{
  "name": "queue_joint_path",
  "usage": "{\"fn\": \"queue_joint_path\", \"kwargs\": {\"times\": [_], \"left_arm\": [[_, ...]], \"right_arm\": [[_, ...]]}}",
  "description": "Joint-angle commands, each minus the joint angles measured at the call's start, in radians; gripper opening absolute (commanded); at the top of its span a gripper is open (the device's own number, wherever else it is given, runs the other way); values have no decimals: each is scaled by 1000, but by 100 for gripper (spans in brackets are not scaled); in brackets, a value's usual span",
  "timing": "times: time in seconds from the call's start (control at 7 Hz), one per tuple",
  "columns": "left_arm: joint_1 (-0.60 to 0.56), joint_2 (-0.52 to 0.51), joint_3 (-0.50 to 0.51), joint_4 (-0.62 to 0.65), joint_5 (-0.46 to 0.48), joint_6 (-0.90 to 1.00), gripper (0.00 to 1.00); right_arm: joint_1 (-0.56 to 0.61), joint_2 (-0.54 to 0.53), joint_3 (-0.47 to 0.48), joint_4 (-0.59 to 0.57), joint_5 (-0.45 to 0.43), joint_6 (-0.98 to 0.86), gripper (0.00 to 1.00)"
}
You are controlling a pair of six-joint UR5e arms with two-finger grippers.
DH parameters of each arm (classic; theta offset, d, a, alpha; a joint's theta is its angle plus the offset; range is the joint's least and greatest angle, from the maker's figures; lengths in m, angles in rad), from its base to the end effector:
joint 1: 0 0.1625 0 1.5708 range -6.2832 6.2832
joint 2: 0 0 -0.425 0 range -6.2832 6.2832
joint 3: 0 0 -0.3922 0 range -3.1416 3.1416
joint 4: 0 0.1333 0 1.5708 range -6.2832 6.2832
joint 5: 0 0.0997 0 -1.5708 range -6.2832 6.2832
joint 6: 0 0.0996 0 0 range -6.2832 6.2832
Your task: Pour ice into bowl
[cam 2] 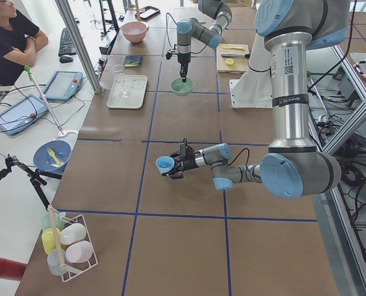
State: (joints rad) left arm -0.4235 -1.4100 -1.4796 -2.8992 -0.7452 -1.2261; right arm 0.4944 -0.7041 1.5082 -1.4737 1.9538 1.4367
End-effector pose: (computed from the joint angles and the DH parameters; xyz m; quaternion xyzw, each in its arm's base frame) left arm 0.2967 -0.3603 0.6241 0.4953 0.3062 -0.2365 0.7778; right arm -0.5973 -0.4311 0.1343 -0.0308 -0.4596 0.0768 0.8843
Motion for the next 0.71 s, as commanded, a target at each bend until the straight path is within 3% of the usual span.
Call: {"fn": "queue_joint_path", "kwargs": {"times": [0.0, 0.29, 0.43, 0.57], "left_arm": [[-50, -10, -92, 3, -6, 171, 0], [-52, -15, -131, 8, -6, 178, 0], [-57, -12, -160, 2, -64, 181, 0], [-84, -14, -206, -1, -150, 195, 0]], "right_arm": [[-45, 84, -173, 107, -77, 30, 0], [-80, 130, -238, 110, -108, 28, 0], [-82, 141, -240, 113, -131, 27, 0], [-80, 135, -241, 184, -156, 28, 39]]}}
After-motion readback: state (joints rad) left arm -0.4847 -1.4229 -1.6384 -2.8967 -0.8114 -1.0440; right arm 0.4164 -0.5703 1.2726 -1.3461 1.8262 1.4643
